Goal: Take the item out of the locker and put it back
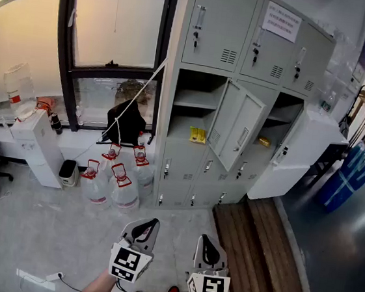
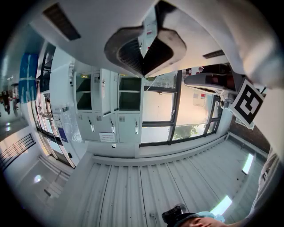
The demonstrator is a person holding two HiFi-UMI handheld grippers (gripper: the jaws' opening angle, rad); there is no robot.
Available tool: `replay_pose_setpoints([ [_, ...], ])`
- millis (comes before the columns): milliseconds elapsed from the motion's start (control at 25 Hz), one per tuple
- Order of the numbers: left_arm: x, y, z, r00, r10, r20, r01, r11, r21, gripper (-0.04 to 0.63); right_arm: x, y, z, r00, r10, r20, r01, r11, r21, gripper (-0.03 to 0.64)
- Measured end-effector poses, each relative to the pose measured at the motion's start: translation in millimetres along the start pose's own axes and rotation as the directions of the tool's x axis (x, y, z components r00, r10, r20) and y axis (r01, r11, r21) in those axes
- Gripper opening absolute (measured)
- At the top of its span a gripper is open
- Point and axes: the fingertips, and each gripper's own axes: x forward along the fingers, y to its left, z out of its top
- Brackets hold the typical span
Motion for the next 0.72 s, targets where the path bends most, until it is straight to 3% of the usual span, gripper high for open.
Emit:
replay_pose_setpoints([
  [280,27.7,-7.9,2.1,0.999,0.030,-0.012,-0.030,1.000,-0.005,0.023,15.9,-29.0,-7.2,1.000,0.013,-0.012,-0.013,1.000,0.016,0.018],
  [720,87.7,-28.6,3.4,0.989,0.150,-0.020,-0.150,0.988,-0.034,0.023,53.9,-92.7,-20.0,0.991,0.135,-0.018,-0.135,0.991,0.002,0.018],
])
